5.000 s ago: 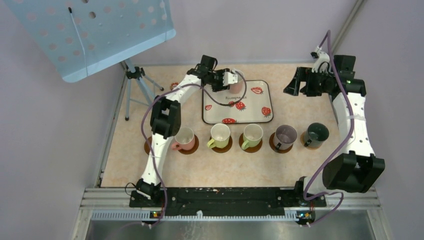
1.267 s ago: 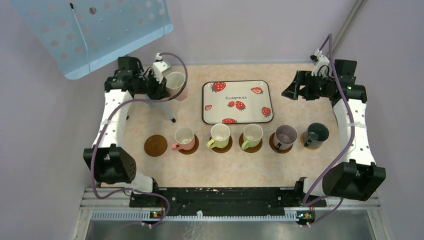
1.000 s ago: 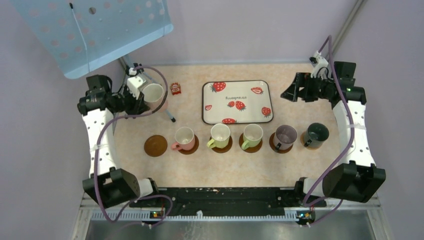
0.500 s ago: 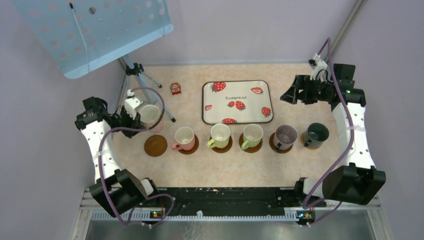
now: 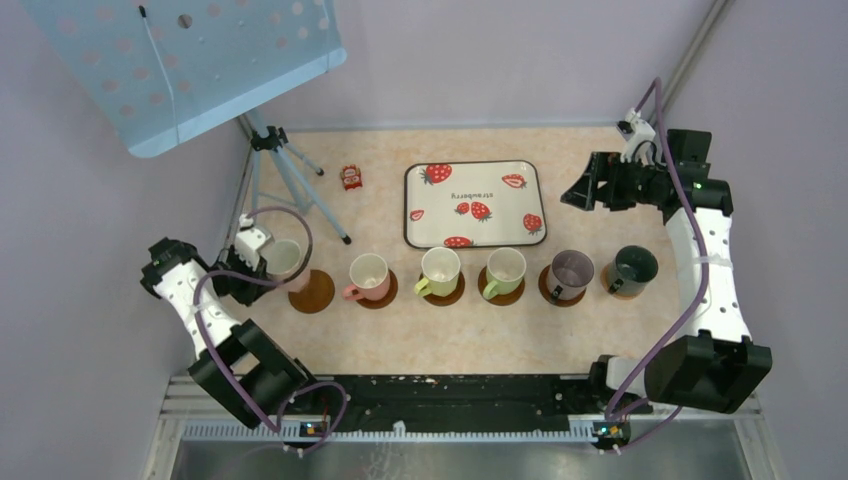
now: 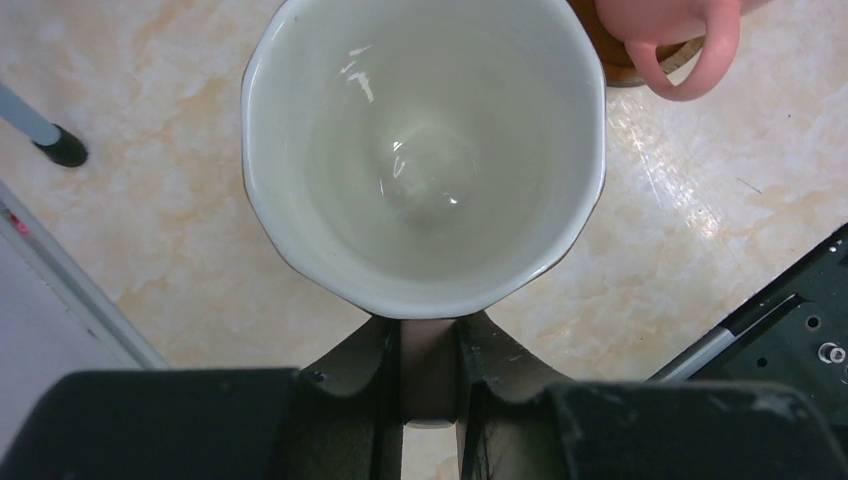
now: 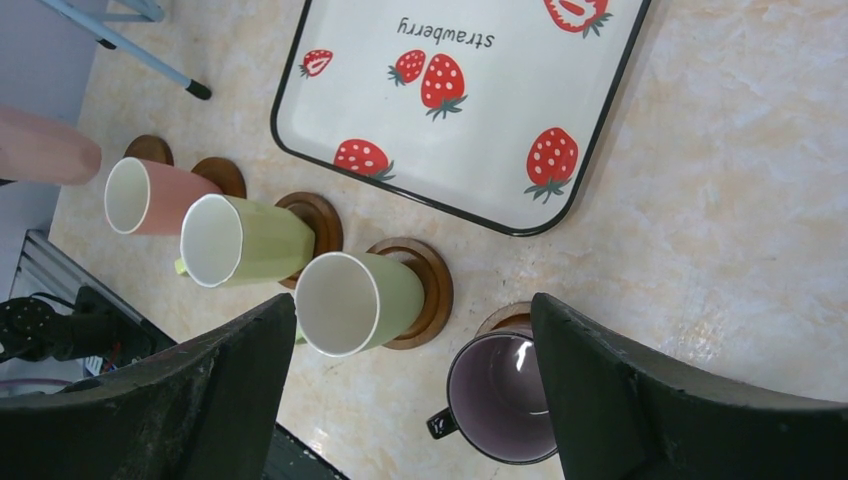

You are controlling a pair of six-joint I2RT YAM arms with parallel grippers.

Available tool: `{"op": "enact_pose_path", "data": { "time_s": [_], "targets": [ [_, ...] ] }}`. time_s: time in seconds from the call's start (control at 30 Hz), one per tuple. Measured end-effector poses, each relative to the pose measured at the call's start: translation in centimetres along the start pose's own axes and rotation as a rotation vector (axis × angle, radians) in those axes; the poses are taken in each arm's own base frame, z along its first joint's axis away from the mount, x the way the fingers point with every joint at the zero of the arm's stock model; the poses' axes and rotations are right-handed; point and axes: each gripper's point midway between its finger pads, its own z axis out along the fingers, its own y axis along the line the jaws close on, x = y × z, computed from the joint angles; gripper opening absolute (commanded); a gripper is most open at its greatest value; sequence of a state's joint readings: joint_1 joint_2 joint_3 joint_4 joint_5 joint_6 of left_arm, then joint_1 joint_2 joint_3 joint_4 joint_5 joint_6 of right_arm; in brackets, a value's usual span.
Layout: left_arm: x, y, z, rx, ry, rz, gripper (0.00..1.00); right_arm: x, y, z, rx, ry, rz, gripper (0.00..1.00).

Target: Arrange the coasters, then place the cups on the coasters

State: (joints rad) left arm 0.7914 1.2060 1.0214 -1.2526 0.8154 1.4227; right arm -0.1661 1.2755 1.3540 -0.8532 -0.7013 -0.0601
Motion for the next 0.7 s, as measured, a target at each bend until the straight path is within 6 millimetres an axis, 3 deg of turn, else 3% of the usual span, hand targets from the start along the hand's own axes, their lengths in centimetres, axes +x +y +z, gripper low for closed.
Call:
{"op": "enact_pose_path", "data": {
  "time_s": [0.23, 0.7],
  "targets": [
    [1.9, -1.7, 1.5, 0.028, -0.002, 0.041, 0.00, 0.5, -0.1, 0.0, 0.004, 0.008, 0.008, 0.86],
    [3.4, -2.3, 4.1, 0.070, -0.065, 0.121, 0.00, 0.6, 0.0, -0.2, 0.012, 0.008, 0.006, 0.86]
  ]
}}
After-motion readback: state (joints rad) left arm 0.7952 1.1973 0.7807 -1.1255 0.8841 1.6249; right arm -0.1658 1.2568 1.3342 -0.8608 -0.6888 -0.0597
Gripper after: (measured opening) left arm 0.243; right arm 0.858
